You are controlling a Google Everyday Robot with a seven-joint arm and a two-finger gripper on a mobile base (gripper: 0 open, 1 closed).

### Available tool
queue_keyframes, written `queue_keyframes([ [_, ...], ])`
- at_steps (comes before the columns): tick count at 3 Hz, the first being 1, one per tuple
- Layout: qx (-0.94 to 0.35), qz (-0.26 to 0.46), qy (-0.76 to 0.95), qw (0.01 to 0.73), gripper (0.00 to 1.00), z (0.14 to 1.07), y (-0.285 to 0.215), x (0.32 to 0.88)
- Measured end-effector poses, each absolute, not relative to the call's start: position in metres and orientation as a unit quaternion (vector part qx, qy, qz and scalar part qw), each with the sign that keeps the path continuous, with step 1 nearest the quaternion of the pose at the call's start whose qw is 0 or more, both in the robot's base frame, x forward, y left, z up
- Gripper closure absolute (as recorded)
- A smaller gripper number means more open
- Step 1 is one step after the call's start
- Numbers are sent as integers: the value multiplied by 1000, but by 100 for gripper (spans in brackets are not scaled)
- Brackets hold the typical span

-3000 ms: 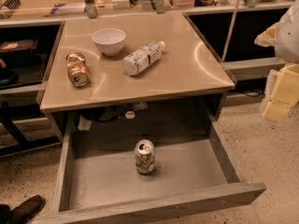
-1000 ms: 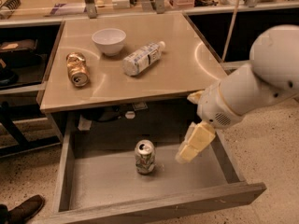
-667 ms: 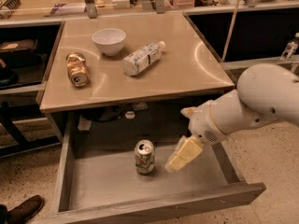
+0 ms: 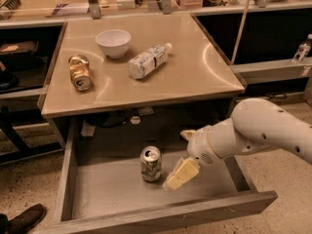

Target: Pick 7up can from top drawer and place on counter

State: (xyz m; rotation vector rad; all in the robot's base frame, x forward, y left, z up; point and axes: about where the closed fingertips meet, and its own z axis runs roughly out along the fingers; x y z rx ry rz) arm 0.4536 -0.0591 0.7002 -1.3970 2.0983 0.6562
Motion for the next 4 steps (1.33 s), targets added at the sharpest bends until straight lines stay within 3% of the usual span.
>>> queue_keyframes([
  [4, -525, 257, 754, 299, 0, 654, -3, 482],
])
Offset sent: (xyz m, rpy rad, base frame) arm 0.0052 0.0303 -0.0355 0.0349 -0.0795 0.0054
